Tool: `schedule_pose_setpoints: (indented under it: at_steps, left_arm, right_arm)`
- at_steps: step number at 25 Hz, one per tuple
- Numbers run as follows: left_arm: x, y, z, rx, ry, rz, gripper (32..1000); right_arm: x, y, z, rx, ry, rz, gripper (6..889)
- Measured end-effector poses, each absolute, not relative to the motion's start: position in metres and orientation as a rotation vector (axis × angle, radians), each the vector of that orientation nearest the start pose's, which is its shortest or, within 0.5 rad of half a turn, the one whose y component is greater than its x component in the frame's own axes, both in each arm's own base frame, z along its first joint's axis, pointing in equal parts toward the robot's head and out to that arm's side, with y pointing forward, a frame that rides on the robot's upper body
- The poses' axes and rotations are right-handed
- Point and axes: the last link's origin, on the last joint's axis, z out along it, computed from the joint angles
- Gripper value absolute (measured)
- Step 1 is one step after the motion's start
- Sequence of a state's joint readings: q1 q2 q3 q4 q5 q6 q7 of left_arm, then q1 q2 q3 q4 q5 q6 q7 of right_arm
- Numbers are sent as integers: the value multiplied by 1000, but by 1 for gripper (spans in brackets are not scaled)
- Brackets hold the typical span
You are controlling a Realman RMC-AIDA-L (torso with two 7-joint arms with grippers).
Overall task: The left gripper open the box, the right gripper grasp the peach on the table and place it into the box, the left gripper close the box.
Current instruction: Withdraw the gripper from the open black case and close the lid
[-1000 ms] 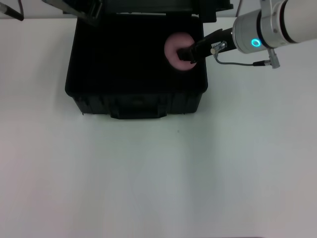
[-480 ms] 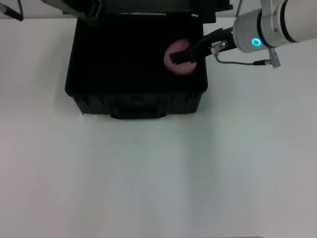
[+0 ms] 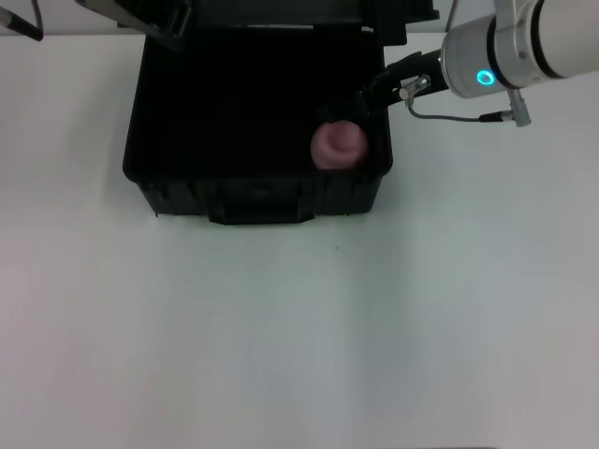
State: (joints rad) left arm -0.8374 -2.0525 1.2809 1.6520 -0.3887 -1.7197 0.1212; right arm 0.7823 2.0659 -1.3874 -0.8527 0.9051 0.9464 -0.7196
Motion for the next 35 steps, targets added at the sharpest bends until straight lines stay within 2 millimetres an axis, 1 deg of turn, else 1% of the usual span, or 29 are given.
schedule_pose_setpoints:
  at_steps: [5, 10, 12, 18, 24, 27, 30, 35]
  left_arm:
    - [-71, 384, 73, -2243, -999, 232, 32]
    - [-72, 384, 73, -2241, -1002, 233, 32]
    - [-73, 384, 73, -2238, -1004, 234, 32]
    - [-74, 384, 74, -2236, -1006, 237, 33]
    - [-76, 384, 74, -2234, -1012, 239, 33]
    - [-76, 384, 74, -2234, -1012, 242, 33]
    - [-76, 383, 74, -2235, -1012, 244, 32]
    - [-76, 383, 73, -2236, -1010, 246, 32]
  right_arm:
    - [163, 424, -49, -2528, 956, 55, 847]
    - [158, 418, -50, -2576, 1002, 13, 846]
    - [155, 415, -48, -2597, 1008, -5, 845]
    - [155, 414, -20, -2604, 1023, -130, 844]
    - [160, 413, 9, -2588, 1061, -252, 842]
    - [165, 413, 23, -2560, 1092, -343, 842]
    - [172, 411, 32, -2534, 1107, -454, 841]
    - [186, 407, 39, -2464, 1110, -633, 840]
